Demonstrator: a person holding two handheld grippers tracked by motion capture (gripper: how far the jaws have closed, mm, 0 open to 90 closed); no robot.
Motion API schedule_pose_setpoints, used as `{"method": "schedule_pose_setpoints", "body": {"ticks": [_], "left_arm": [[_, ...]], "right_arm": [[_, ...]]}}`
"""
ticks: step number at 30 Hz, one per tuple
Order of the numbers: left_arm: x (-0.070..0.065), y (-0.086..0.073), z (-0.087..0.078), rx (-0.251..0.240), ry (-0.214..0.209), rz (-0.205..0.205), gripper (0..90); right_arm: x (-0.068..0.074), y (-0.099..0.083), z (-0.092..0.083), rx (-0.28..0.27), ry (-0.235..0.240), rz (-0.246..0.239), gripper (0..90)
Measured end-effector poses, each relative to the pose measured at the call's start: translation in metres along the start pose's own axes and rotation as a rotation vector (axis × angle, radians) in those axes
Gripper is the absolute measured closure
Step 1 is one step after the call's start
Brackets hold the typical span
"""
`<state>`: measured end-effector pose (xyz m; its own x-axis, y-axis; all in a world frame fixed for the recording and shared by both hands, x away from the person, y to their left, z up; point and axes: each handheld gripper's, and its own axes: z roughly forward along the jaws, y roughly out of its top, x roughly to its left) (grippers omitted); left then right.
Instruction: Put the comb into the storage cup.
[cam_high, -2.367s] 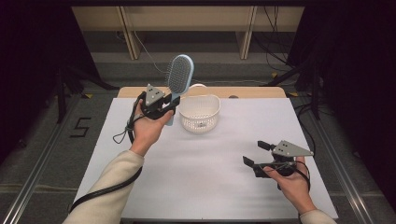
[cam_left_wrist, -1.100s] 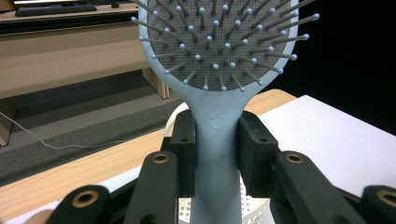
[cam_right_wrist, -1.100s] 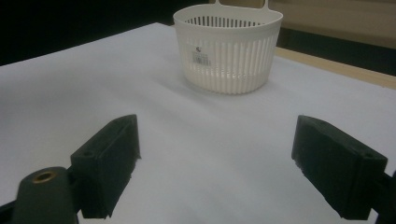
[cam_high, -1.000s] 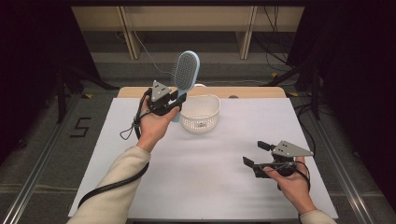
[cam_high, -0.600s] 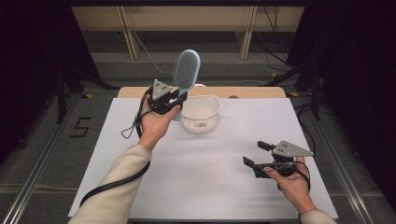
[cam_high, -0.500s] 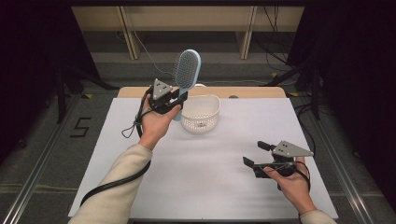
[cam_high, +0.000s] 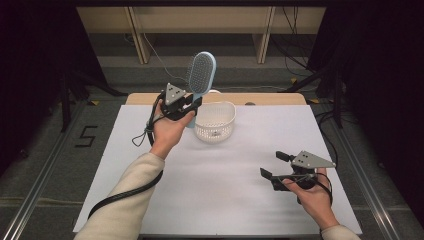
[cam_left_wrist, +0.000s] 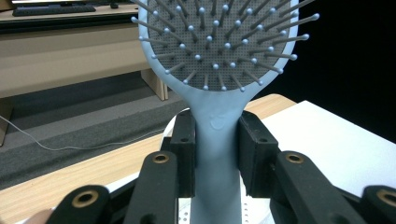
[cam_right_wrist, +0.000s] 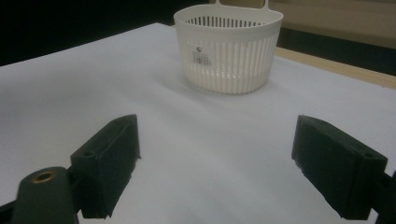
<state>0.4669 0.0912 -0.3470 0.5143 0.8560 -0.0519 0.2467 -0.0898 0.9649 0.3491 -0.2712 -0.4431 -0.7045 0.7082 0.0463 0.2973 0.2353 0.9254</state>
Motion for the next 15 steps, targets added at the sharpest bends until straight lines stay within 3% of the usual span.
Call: {"method": "schedule_pose_setpoints", "body": {"ticks": [15], "left_arm": [[-0.0006,0.0022,0.0063,-0.002,0.000,-0.010,69.7]], "right_arm": [[-0.0001,0.0000,-0.0003,0.002,0.001,-0.001,15.8]]}}
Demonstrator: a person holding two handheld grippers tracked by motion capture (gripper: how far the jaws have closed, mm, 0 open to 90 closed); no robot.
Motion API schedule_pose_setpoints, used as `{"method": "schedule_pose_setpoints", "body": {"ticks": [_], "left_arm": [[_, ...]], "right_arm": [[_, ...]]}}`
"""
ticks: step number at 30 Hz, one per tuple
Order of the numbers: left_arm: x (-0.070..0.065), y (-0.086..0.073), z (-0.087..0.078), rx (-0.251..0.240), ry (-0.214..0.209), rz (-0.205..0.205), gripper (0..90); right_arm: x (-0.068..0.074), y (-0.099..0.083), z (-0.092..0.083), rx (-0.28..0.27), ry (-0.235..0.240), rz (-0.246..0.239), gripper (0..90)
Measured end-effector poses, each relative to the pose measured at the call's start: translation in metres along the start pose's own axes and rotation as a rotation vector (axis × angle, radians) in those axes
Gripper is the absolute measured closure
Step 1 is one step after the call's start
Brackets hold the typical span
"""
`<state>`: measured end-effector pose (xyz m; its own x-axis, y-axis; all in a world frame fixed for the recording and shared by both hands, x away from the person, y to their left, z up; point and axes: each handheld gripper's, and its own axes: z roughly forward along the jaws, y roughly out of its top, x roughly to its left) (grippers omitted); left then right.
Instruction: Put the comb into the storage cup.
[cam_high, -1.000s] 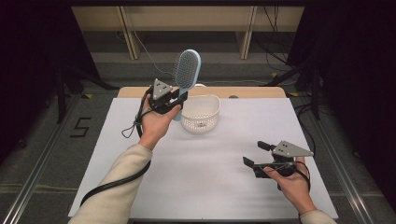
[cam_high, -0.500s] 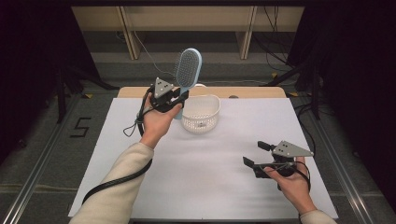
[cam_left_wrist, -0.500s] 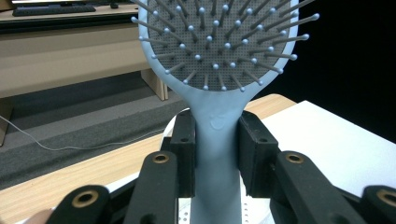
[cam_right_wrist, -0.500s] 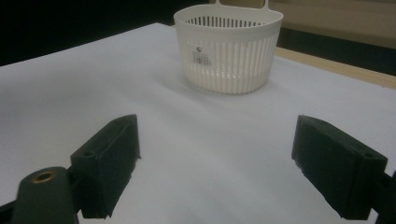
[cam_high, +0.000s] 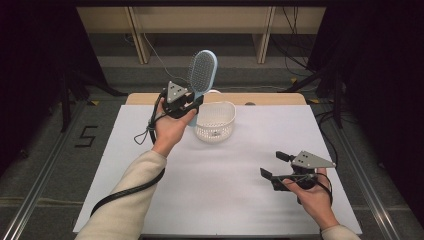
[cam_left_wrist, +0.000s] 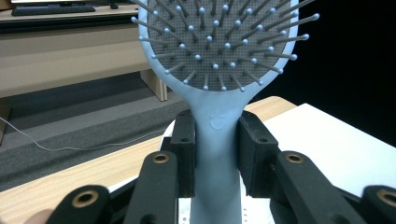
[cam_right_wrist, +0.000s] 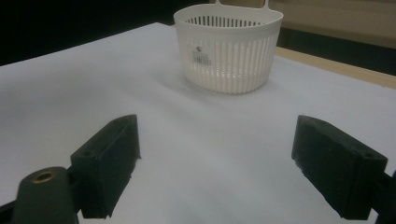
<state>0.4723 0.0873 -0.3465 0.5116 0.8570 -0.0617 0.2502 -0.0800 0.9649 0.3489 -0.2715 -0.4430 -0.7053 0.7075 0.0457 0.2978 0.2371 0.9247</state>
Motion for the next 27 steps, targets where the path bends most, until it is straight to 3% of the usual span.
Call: {"method": "schedule_pose_setpoints", "body": {"ticks": [27], "left_arm": [[0.000,0.002,0.013,0.006,-0.005,-0.015,69.7]], "right_arm": [[0.000,0.000,-0.001,0.003,0.000,-0.001,15.8]]}}
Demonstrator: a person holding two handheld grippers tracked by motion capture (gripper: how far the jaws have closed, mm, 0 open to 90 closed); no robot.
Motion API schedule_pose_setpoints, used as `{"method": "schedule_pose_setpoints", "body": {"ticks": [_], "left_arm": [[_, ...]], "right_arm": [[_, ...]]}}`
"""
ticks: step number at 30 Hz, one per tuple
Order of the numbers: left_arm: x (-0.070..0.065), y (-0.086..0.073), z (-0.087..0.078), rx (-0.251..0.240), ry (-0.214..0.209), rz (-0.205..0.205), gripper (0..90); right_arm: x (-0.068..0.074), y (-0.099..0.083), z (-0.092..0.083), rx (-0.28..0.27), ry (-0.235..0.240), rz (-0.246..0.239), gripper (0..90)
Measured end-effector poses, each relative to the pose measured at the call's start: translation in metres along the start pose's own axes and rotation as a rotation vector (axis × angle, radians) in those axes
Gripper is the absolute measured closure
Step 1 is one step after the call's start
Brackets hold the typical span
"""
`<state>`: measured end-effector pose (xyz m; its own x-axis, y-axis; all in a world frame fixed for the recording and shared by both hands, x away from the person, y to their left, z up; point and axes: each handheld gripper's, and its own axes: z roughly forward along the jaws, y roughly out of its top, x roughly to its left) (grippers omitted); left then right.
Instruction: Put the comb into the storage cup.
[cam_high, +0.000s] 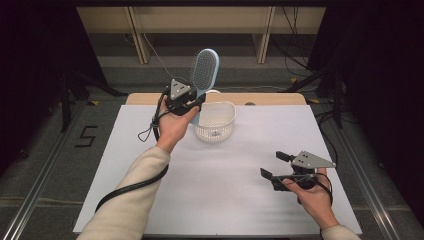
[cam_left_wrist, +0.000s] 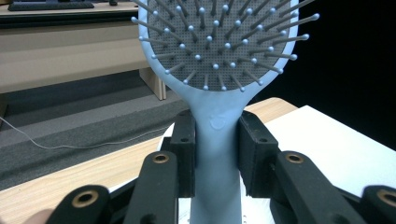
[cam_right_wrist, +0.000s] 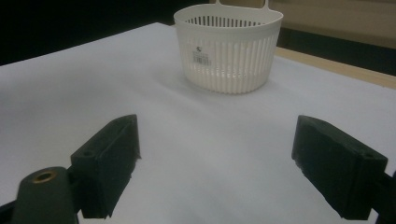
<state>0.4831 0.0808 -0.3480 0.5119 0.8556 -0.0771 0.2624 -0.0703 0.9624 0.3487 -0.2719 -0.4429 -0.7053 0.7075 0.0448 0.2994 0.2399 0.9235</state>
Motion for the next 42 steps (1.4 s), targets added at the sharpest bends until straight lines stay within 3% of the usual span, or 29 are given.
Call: {"method": "schedule_pose_setpoints", "body": {"ticks": [42], "left_arm": [[-0.006,0.003,0.014,0.010,-0.015,-0.003,69.6]], "right_arm": [[0.000,0.000,0.000,0.001,0.003,0.003,15.8]]}}
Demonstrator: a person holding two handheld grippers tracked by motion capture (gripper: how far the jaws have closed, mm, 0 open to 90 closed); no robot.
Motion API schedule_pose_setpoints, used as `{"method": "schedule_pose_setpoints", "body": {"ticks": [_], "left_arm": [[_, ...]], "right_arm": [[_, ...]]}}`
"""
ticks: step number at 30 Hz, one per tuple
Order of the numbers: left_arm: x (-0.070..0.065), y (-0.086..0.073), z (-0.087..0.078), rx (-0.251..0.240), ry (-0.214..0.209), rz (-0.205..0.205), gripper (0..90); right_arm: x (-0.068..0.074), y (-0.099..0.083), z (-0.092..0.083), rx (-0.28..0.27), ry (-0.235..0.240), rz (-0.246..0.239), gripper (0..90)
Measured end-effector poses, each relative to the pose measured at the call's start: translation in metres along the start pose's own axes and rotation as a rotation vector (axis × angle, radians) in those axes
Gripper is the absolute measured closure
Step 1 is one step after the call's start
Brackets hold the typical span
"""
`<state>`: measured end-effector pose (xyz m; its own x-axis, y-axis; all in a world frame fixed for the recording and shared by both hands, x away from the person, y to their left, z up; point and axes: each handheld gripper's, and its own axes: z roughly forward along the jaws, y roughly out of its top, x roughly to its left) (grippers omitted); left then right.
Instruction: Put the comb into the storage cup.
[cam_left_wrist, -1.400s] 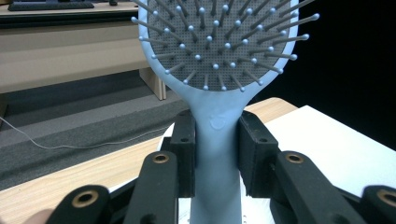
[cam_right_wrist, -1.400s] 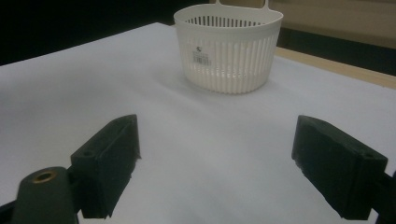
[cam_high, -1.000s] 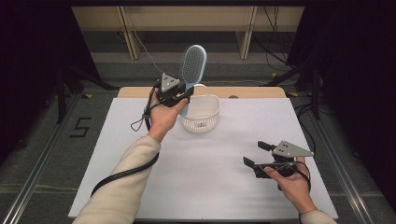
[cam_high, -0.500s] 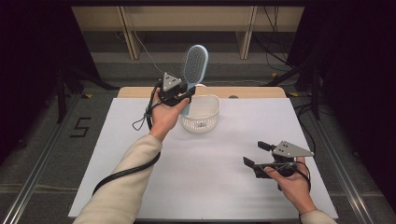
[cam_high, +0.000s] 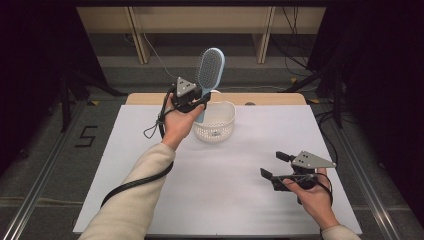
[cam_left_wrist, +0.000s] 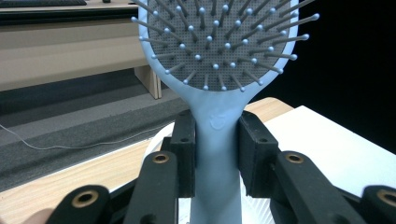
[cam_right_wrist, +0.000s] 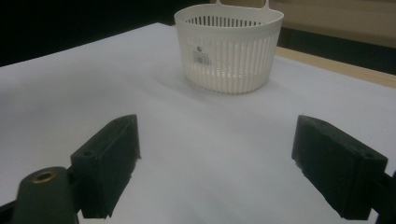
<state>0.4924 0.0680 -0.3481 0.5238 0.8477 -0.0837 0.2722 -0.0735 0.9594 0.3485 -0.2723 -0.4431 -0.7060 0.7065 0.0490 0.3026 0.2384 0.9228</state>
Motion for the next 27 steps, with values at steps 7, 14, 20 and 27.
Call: {"method": "schedule_pose_setpoints", "body": {"ticks": [7,14,20,27], "left_arm": [[-0.0010,0.0019,0.0016,-0.002,-0.004,0.004,69.6],[-0.0014,0.0028,0.0034,-0.004,-0.002,0.003,69.6],[-0.0020,0.0034,0.0056,-0.003,0.000,0.003,69.6],[-0.0031,0.0041,0.0081,-0.004,0.000,0.003,69.6]], "right_arm": [[0.0000,0.0000,-0.0002,0.001,0.000,0.002,15.8],[0.0001,0.0001,0.0000,-0.004,-0.001,0.002,15.8],[0.0000,0.0001,-0.0001,-0.005,-0.001,0.002,15.8],[-0.0001,0.0000,-0.0001,-0.004,-0.001,0.001,15.8]]}}
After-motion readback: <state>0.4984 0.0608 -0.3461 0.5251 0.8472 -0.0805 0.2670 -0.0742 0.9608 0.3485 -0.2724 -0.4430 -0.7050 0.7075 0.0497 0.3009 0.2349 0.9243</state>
